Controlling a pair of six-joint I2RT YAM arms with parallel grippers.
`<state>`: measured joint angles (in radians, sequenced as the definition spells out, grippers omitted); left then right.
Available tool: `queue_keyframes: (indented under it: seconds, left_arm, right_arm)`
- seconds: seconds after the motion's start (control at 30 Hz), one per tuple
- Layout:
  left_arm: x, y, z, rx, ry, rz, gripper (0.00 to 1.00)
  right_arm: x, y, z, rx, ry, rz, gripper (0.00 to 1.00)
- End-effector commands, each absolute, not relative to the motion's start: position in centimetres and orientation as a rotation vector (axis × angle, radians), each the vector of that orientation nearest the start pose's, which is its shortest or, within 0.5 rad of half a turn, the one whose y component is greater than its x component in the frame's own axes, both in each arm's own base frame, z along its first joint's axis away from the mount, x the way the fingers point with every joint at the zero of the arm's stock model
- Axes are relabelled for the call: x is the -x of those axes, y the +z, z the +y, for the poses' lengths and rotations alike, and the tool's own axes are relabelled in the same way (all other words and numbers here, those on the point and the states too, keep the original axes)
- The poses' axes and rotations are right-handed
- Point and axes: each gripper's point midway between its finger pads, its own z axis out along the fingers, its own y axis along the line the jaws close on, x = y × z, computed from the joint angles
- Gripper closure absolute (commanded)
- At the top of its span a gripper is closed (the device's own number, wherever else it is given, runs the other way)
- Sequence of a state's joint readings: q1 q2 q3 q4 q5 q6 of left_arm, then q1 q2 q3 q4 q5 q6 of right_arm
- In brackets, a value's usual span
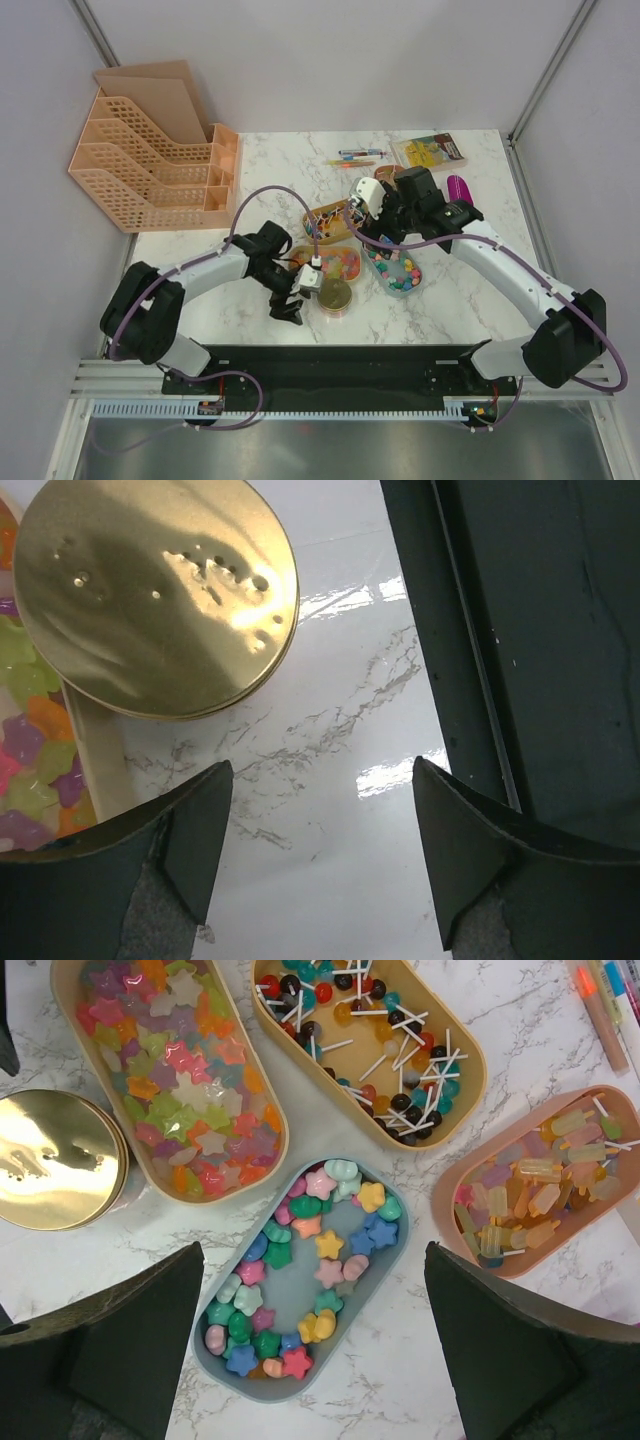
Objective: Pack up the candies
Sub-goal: Move the packing bottle to the center of the board.
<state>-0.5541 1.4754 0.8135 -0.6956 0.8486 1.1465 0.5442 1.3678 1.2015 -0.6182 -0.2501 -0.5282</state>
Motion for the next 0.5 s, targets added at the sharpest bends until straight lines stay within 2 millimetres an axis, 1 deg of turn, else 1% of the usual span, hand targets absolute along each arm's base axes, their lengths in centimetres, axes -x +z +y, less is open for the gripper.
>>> queue_keyframes:
  seconds: [0.0,0.07,0.1,0.17,0.2,0.27,0.3,0.37,0.4,0.47]
  left_arm:
    - [-17.7,5.1,-24.2,2.477,1.33,-2.221,0.19]
    - [-18.1,4.0,-24.1,2.444,1.264,-2.244,0.18]
    - [-18.6,3.7,-24.3,2.451,1.234,-2.255,0.17]
    - [-18.5,3.0,-24.8,2.448,1.178,-2.24,0.17]
    - [-19.1,2.8,-25.0,2.451,1.115,-2.259,0.17]
    - [-19.1,2.7,-25.6,2.466,1.071,-2.251,0.17]
    - [-19.4,2.4,-25.6,2.456,1.024,-2.266,0.17]
    - [-19.6,1.8,-26.4,2.462,0.947,-2.271,0.17]
    - [-20.1,1.9,-26.5,2.446,0.923,-2.3,0.17]
    - [-20.0,2.1,-27.6,2.414,0.914,-2.31,0.17]
  right_arm:
    - [-30.4,21.0,21.1,1.291,0.329,1.896,0.02]
    - [-30.4,21.1,20.9,1.289,0.333,1.897,0.02]
    - [-30.5,21.1,20.8,1.288,0.333,1.897,0.02]
    - [-30.5,21.2,20.7,1.292,0.337,1.894,0.02]
    - [-30.6,21.3,20.7,1.297,0.332,1.888,0.02]
    - [-30.8,21.5,20.6,1.295,0.329,1.884,0.02]
    - [-30.8,21.6,20.5,1.297,0.325,1.878,0.02]
    - [-30.8,21.8,20.3,1.301,0.323,1.868,0.02]
    - [-30.8,22.0,20.2,1.297,0.319,1.867,0.02]
    - [-30.7,22.1,19.8,1.296,0.313,1.863,0.02]
